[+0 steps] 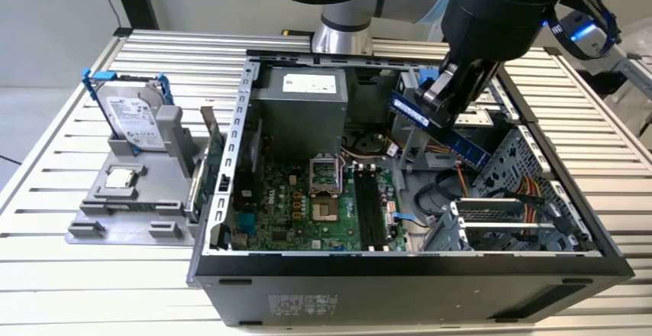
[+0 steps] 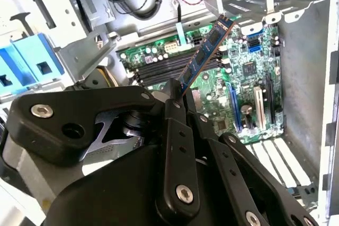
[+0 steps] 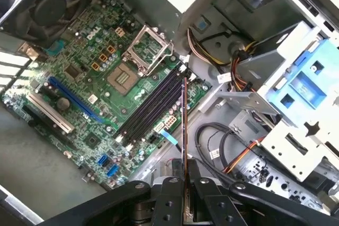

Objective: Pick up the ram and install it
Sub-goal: 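Insert the ram into the slot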

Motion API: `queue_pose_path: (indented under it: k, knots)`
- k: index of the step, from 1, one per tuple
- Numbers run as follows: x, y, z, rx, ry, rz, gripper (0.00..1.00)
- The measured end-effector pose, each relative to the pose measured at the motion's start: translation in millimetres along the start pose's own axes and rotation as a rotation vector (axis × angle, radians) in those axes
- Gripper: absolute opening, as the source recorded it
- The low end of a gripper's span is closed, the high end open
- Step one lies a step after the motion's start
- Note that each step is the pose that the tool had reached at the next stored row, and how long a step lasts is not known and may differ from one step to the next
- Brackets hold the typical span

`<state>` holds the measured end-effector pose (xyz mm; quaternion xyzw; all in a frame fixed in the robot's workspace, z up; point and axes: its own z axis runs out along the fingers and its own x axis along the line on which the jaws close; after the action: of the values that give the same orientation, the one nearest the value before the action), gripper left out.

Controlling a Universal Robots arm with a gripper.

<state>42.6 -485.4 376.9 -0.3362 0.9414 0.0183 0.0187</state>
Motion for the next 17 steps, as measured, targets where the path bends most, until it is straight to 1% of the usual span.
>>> queue_pose_path:
  k: [6,17]
  knots:
    - [0.0,0.0,0.0,0.0033,-0.0015,0.069,0.00]
    - [0.0,0.0,0.0,0.0083,-0.0038,0.175,0.00]
